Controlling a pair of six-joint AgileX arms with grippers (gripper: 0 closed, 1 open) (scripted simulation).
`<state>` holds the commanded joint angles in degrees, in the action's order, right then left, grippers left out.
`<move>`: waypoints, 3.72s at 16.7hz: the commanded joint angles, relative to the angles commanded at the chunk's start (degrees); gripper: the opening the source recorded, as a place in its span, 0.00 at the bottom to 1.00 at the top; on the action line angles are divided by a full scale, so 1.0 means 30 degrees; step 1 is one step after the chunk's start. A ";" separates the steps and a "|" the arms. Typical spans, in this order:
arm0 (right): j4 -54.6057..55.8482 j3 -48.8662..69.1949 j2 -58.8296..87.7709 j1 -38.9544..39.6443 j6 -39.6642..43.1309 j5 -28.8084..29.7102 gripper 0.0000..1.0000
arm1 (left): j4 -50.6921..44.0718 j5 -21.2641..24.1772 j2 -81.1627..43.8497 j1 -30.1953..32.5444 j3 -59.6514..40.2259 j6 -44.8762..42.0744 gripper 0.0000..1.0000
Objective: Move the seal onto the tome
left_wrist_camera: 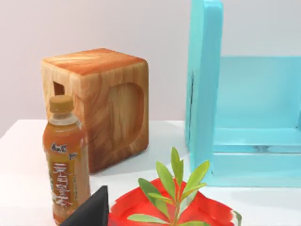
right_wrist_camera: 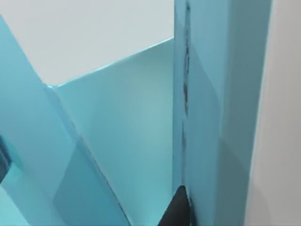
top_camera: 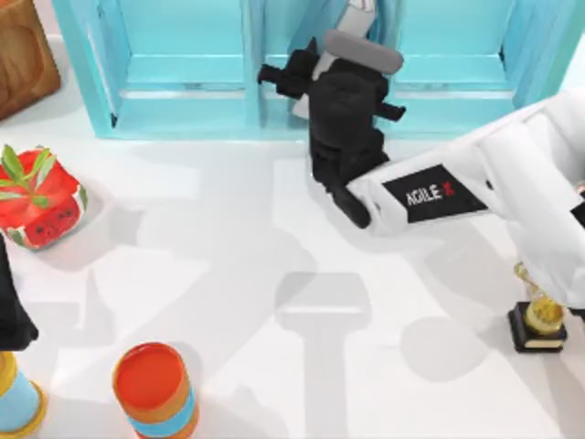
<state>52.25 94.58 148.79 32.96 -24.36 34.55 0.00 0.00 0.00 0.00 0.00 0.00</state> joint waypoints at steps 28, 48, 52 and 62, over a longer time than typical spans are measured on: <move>-0.6039 -0.8943 -1.5636 0.5132 -0.0512 0.4964 0.00 | 0.0000 0.0000 0.0000 0.0000 0.0000 0.0000 1.00; -0.4232 -1.4354 -1.5875 0.5423 1.3295 0.2811 0.00 | 0.0000 0.0000 0.0000 0.0000 0.0000 0.0000 1.00; -0.2760 -1.6781 -1.5924 0.4946 2.0831 0.0709 0.00 | 0.0000 0.0000 0.0000 0.0000 0.0000 0.0000 1.00; -0.0362 -2.1334 -1.6992 0.3790 3.3704 -0.3516 0.00 | 0.0000 0.0000 0.0000 0.0000 0.0000 0.0000 1.00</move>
<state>51.16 30.58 97.81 44.33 76.75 24.01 0.00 0.00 0.00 0.00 0.00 0.00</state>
